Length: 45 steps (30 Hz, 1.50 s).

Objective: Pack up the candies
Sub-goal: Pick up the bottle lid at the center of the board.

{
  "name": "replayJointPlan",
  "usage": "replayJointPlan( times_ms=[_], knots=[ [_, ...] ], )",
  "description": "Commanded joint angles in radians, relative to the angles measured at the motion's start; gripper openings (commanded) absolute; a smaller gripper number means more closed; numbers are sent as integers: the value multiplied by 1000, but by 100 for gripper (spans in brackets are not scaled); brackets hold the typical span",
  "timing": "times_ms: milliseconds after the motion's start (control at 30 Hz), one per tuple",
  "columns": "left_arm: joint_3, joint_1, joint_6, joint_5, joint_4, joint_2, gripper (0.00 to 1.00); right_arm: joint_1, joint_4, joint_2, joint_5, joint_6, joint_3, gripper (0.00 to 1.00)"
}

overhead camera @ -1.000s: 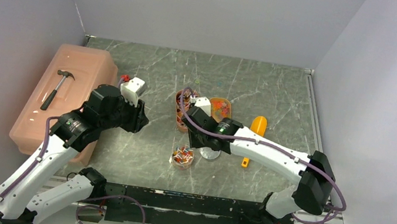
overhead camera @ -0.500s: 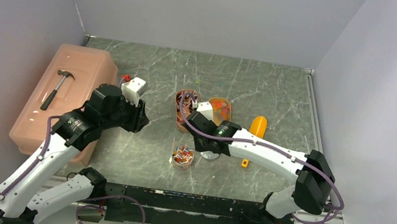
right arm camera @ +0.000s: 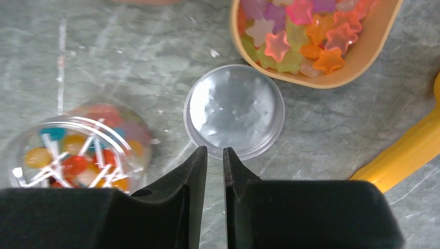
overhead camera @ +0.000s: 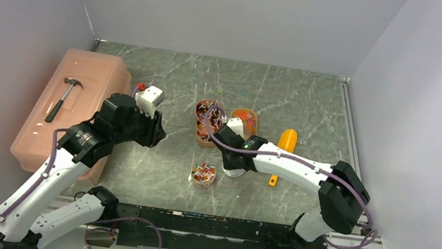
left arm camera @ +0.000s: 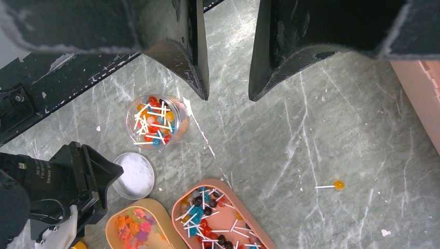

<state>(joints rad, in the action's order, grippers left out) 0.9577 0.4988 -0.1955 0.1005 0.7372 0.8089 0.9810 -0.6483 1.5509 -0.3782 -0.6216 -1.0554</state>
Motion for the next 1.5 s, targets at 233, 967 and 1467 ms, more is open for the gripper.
replayJointPlan(
  times_ms=[233,967,1467],
  knots=[
    [7,-4,15,5,-33,5,40,-109,111,-96,60,-44,181,30],
    [9,-3,15,2,-30,11,40,-235,217,-15,106,-37,232,30],
    [8,-3,15,-1,-30,13,40,-234,214,-6,115,-28,247,2]
  ],
)
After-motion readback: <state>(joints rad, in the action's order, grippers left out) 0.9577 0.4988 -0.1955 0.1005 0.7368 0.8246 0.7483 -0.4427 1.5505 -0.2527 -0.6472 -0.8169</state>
